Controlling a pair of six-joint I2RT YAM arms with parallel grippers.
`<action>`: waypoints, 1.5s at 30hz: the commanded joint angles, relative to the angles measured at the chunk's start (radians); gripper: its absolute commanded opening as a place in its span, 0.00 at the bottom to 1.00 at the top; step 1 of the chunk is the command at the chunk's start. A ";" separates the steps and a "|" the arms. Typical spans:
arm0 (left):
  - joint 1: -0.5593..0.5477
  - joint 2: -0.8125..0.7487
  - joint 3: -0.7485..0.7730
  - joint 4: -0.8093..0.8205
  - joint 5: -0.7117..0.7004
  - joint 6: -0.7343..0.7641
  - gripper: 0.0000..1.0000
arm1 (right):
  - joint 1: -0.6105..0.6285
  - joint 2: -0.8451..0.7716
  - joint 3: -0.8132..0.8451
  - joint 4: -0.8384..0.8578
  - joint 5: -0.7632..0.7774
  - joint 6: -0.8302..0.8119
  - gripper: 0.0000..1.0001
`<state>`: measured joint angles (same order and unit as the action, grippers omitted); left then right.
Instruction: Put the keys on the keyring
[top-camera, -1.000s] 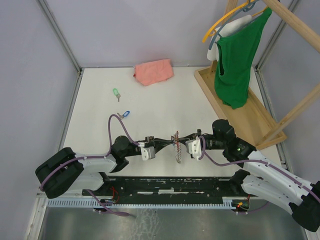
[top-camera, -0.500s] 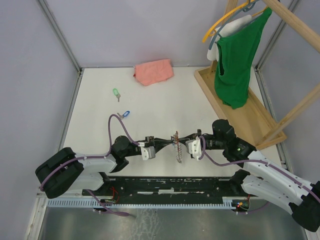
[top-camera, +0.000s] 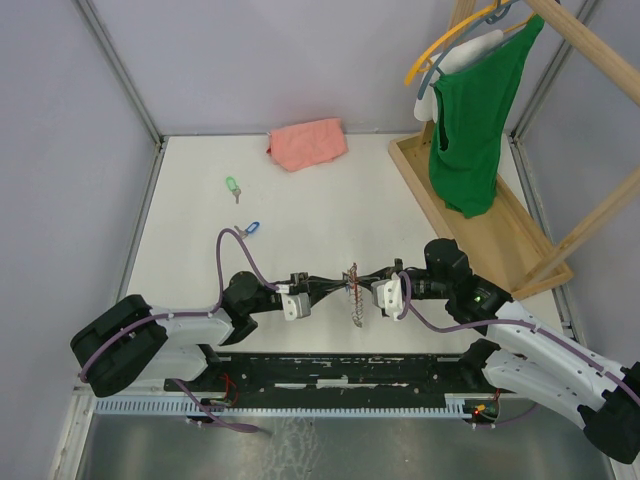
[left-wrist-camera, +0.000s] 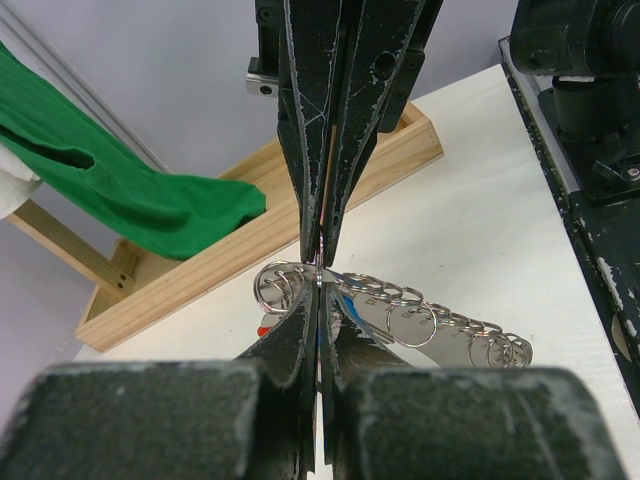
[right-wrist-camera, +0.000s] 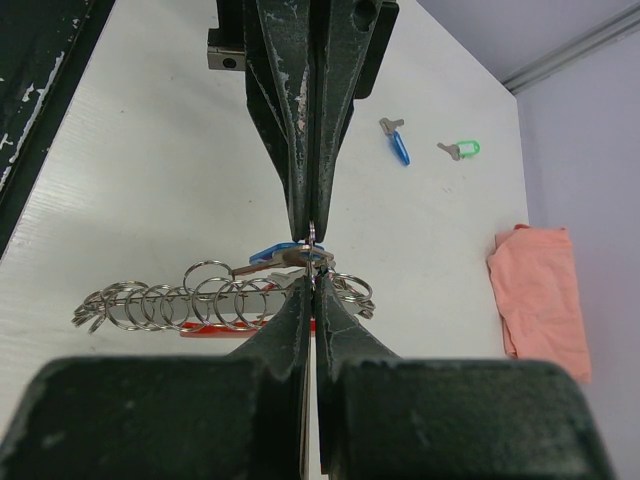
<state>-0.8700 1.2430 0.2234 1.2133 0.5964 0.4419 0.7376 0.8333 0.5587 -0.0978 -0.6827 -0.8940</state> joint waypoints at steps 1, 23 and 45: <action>0.005 -0.001 0.027 0.046 0.025 0.028 0.03 | -0.003 -0.002 0.058 0.042 -0.038 0.003 0.01; 0.006 0.019 0.042 0.049 0.082 0.015 0.03 | -0.004 0.007 0.069 0.049 -0.073 0.022 0.01; 0.004 0.048 0.047 0.099 0.087 -0.017 0.03 | -0.003 0.013 0.066 0.081 -0.104 0.038 0.01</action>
<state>-0.8635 1.2774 0.2279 1.2381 0.6571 0.4404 0.7284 0.8463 0.5682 -0.1234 -0.7113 -0.8734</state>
